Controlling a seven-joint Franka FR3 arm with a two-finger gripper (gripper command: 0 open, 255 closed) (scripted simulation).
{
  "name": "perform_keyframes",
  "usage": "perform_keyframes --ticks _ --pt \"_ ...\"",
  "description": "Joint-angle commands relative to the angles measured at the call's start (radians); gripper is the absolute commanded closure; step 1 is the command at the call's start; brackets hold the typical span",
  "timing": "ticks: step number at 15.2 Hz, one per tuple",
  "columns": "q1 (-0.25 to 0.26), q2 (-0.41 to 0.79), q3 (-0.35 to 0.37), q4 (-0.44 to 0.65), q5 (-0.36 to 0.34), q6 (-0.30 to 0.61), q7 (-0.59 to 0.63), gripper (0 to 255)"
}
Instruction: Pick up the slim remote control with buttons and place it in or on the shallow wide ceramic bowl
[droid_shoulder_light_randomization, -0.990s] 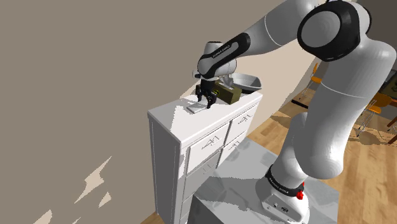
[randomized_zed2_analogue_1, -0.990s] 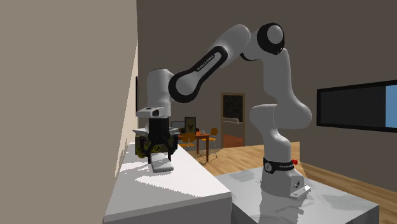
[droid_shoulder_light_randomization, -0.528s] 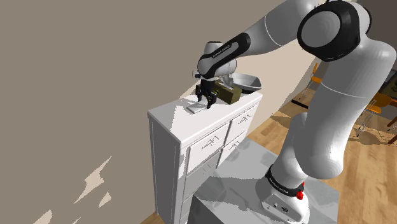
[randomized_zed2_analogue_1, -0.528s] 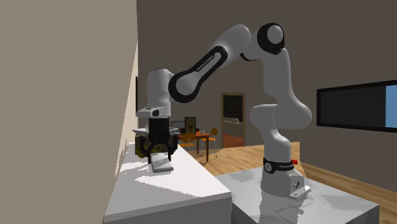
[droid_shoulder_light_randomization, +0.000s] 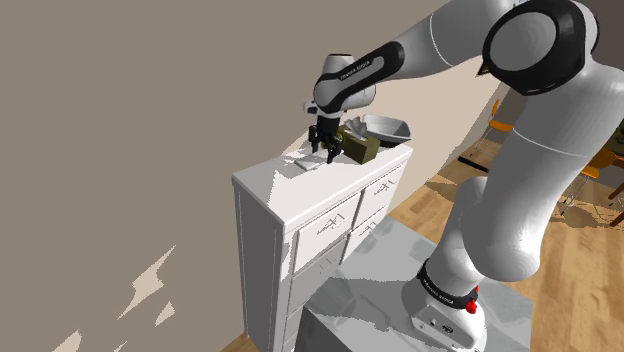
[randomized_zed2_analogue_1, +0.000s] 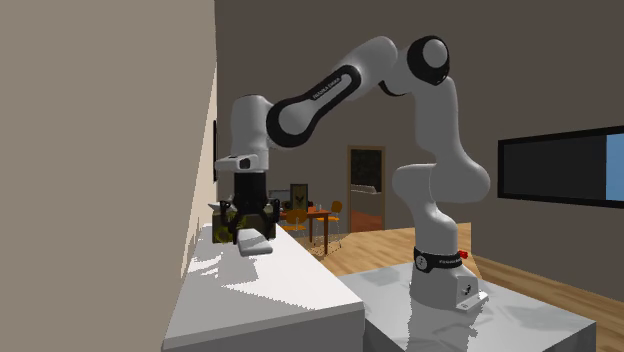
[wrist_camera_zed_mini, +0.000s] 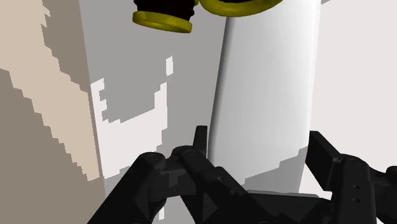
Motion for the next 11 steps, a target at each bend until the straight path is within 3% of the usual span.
perform_keyframes --ticks 1,11 --pt "0.002 -0.018 0.001 0.014 -0.013 -0.028 0.011 255" --pt "0.004 -0.092 0.009 0.085 -0.061 -0.162 0.048 255"
